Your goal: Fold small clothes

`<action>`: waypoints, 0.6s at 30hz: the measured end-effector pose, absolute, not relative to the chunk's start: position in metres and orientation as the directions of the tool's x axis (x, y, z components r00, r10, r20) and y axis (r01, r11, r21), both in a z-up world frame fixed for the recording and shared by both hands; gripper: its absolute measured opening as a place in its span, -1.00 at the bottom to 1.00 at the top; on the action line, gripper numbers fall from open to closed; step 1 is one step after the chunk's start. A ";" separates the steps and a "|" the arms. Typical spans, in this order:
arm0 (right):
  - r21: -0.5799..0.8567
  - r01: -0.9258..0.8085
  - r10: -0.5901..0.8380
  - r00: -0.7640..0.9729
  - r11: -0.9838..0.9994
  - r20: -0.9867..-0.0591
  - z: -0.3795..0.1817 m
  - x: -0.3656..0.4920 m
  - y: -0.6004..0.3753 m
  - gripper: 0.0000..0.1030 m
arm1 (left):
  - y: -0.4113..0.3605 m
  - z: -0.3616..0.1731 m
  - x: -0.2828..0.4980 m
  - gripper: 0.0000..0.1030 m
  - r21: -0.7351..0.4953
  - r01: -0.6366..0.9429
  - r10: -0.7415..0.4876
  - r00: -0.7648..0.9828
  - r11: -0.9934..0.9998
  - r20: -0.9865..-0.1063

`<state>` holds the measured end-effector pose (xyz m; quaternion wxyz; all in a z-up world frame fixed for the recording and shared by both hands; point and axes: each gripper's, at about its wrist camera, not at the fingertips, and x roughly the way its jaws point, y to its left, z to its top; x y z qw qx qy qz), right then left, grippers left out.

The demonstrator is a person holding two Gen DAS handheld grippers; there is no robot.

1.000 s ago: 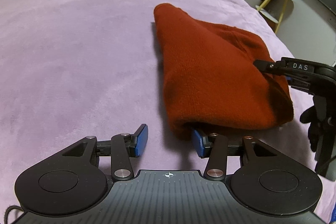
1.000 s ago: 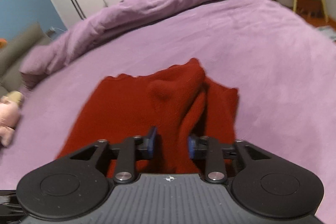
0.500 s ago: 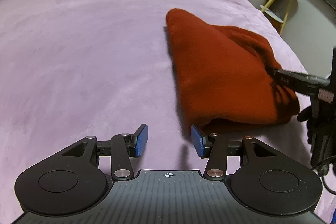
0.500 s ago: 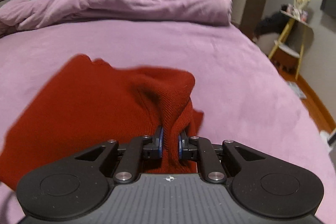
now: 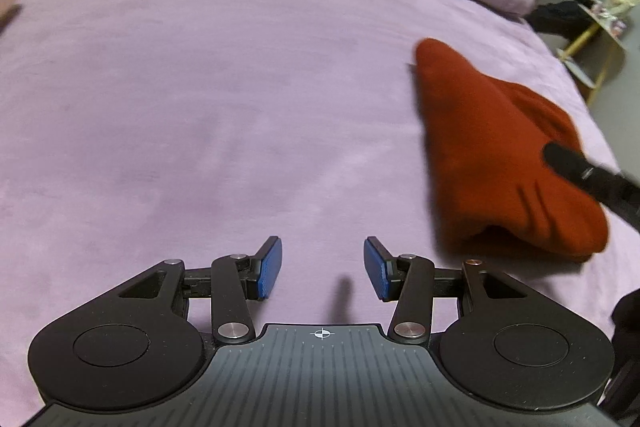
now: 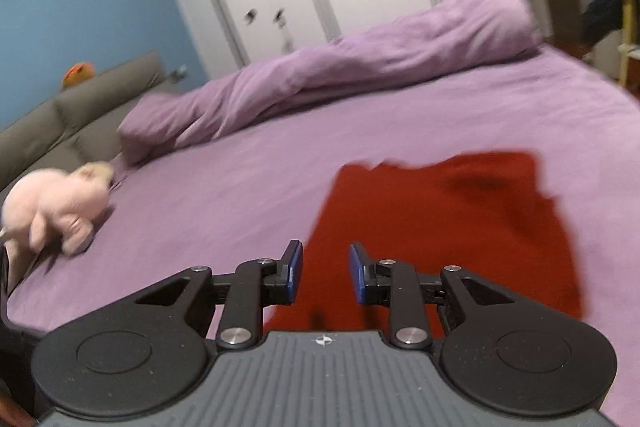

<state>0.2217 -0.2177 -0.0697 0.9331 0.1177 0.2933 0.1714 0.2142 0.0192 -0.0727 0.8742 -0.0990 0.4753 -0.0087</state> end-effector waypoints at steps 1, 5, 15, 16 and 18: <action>0.269 -0.262 0.370 0.757 0.927 -0.539 -0.078 0.224 -0.209 -0.56 | 0.024 -0.072 0.214 -0.02 -0.160 -0.091 -0.085 0.548 0.983 -0.832; 0.067 -0.272 0.248 0.714 0.960 -0.655 -0.122 0.222 -0.200 -0.76 | 0.037 -0.074 0.215 -0.02 -0.082 -0.154 0.013 0.533 0.985 -0.846; 0.083 -0.121 0.147 0.788 0.989 -0.599 -0.065 0.197 -0.253 -0.63 | -0.011 -0.056 0.232 -0.01 -0.132 -0.005 -0.105 0.577 0.991 -0.810; 0.054 -0.085 0.101 0.793 0.995 -0.601 -0.067 0.201 -0.260 -0.61 | -0.019 -0.054 0.235 -0.01 -0.137 0.007 -0.115 0.579 0.991 -0.807; -0.008 -0.042 0.026 0.745 0.999 -0.666 -0.082 0.212 -0.270 -0.67 | -0.034 -0.049 0.241 0.01 -0.150 0.042 -0.146 0.589 0.988 -0.795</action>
